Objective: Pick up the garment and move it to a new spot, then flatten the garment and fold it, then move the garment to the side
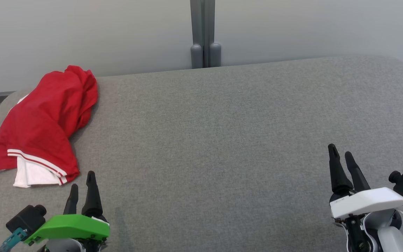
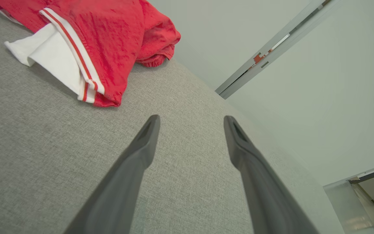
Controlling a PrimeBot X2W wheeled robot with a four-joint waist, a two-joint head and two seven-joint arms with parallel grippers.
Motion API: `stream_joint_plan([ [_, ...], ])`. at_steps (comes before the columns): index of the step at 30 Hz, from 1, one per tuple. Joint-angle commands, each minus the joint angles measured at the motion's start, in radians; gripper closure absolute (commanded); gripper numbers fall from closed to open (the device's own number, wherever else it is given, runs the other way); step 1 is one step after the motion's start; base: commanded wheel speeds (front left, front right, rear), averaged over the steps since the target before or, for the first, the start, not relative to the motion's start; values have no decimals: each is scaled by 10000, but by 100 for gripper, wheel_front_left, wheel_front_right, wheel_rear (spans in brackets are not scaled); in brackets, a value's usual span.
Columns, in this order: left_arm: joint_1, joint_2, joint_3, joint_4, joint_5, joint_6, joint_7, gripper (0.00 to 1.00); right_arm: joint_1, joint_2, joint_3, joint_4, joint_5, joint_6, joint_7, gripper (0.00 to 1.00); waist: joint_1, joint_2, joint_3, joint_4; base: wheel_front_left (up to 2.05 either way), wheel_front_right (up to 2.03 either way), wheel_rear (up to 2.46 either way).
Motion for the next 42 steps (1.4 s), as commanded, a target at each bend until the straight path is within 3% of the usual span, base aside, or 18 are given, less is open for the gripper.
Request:
stream_joint_plan([
  [1,-18,104,-56,-160,462,70,-127,0,-6,-59,33,-196,-456,3,-138,0,0,0,1,7,0,0,0],
  [29,171,483,-849,-224,3852,492,-913,0,-14,-75,103,-143,-4193,4,-923,0,0,0,2,100,0,0,0],
  [42,276,424,-907,3,4854,238,-1219,0,163,-79,-78,181,-4997,4,-1228,0,0,0,2,116,0,0,0],
])
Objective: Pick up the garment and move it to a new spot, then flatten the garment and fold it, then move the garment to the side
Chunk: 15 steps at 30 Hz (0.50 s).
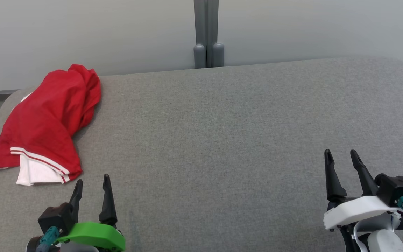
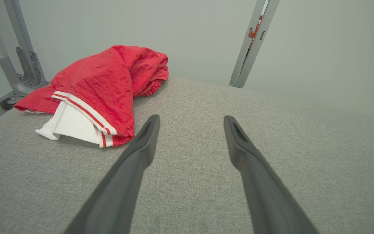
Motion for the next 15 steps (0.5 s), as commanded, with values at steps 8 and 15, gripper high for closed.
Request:
stream_joint_plan([
  [8,102,-78,81,137,711,-249,-248,0,77,-54,-156,150,-663,3,-254,0,0,0,-1,11,0,0,0],
  [15,159,-181,136,281,1132,-427,-395,0,124,-57,-153,356,-1126,3,-399,0,0,0,-42,23,0,0,0],
])
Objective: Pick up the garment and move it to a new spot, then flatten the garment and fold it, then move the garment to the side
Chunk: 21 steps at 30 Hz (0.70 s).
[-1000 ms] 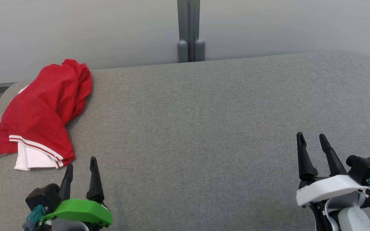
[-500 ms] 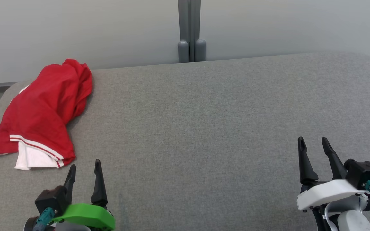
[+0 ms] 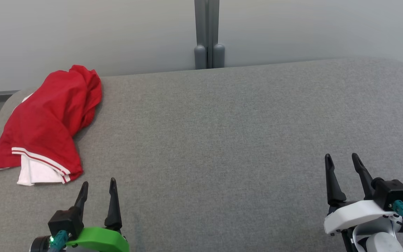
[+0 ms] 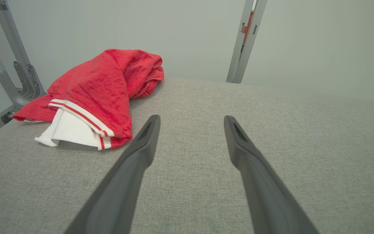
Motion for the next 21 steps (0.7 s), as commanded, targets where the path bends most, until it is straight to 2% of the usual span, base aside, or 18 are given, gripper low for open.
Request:
stream_joint_plan([
  [1,100,0,37,7,197,-69,-90,0,99,-46,5,28,-261,3,-93,0,0,0,-9,0,0,0,0],
  [21,209,-100,13,329,1269,-333,-459,0,177,-50,-98,373,-1473,2,-463,0,0,0,-57,-43,0,0,0],
])
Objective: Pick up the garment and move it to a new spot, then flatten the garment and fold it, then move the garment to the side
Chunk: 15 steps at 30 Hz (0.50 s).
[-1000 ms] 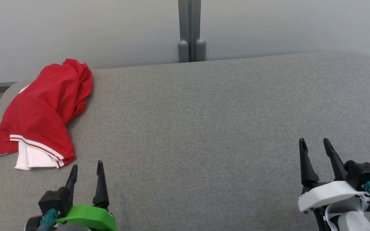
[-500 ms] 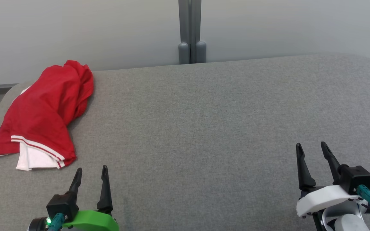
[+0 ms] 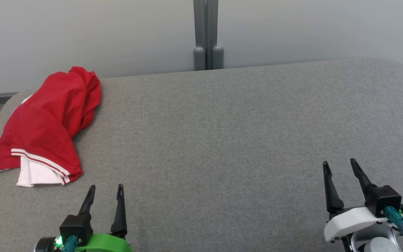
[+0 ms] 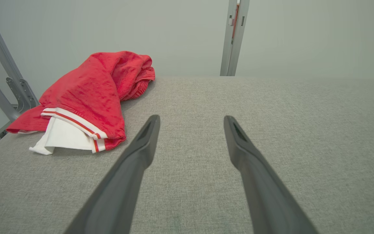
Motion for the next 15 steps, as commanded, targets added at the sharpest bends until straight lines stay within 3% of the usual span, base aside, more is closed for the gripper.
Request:
stream_joint_plan([
  [1,96,8,-30,17,118,-14,-99,0,66,-41,7,34,-170,0,-98,0,0,0,-2,-10,0,0,0],
  [15,-84,8,-140,134,-164,-57,-72,0,79,-40,62,54,36,1,-91,0,0,0,54,-3,0,0,0],
])
